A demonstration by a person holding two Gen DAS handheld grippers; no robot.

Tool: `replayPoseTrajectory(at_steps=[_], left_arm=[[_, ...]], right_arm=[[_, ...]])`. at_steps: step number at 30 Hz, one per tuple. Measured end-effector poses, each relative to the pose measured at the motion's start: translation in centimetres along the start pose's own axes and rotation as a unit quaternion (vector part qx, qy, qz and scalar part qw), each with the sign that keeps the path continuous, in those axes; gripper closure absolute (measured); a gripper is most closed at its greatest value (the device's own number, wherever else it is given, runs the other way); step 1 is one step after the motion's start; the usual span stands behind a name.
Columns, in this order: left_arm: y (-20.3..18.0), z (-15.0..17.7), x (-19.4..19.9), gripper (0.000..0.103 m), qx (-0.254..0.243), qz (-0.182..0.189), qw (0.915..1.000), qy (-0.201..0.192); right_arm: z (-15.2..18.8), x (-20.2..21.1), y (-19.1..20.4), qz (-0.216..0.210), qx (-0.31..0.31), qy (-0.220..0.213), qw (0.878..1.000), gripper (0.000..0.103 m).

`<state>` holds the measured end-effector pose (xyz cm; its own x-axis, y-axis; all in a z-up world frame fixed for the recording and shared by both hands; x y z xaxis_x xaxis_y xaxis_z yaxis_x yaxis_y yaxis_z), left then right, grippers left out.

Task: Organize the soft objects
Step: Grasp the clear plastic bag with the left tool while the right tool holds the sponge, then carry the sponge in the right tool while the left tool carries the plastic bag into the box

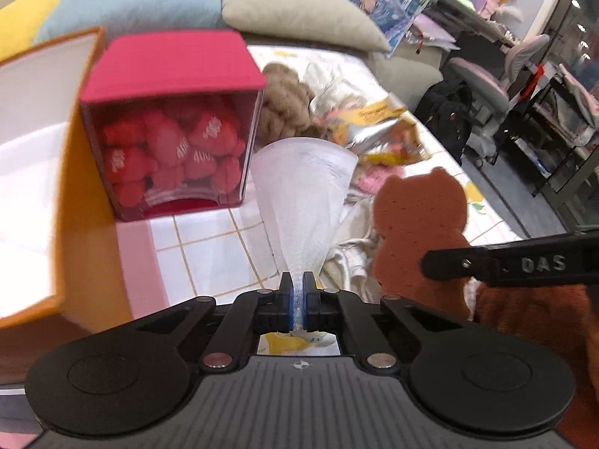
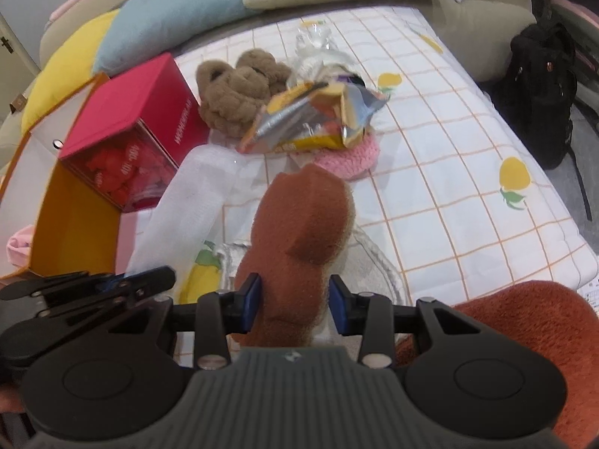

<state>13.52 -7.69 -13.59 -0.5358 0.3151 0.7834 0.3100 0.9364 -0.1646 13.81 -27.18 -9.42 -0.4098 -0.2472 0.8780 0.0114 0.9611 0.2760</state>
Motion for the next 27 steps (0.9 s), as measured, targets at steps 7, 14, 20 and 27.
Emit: replayPoseTrajectory(at_steps=[7, 14, 20, 27], left_arm=[[-0.3, -0.6, 6.0, 0.1, -0.002, 0.012, 0.9985, -0.054], [0.6, -0.8, 11.1, 0.1, 0.011, 0.004, 0.9939, -0.109], [3.2, -0.3, 14.1, 0.1, 0.033, -0.039, 0.9902, -0.13], [7.3, -0.8, 16.4, 0.1, 0.064, -0.091, 0.9828, -0.147]], right_arm=[[-0.4, 3.0, 1.8, -0.019, 0.016, -0.037, 0.999, 0.065], [-0.9, 6.2, 6.2, -0.058, 0.064, -0.07, 0.994, 0.065], [-1.3, 7.6, 10.4, -0.092, 0.102, -0.085, 0.987, 0.065], [-2.3, 7.4, 16.3, -0.133, 0.147, -0.084, 0.976, 0.065]])
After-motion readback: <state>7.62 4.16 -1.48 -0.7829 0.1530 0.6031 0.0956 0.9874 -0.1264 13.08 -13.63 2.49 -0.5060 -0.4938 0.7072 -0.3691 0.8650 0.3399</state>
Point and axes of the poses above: each gripper's, at about its wrist camera, not at the fingertips, and x roughly against the way its jaws point, y to its left, z to its underside, the point moved 4 cm from there along -x, roughly the way its jaws point, and after that the axes turned 7 degrees about -x, right-handed, at the moved point
